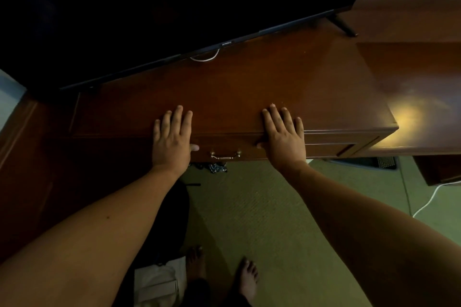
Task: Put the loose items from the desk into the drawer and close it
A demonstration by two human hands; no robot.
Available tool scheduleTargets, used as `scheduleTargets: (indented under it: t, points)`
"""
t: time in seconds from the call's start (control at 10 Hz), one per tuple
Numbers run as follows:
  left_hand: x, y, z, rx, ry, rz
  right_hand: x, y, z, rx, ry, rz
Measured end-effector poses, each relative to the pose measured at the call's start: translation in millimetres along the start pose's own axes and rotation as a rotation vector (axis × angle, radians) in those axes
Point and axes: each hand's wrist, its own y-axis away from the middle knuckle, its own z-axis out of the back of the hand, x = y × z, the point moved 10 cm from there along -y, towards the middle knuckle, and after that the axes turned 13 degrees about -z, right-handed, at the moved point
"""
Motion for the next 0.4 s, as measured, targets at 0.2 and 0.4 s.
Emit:
scheduleTargets:
  t: [0.2, 0.4]
  points:
    - [-3.5, -8.8, 13.3, 0.241, 0.096, 0.044, 7.4, -9.9, 11.3, 0.183, 0.004, -0.02]
    - [-10.9, -24.9, 90.0, 0.232, 0.268, -0.037, 38.5, -16.6, 78.0, 0.19, -0.036, 0.096]
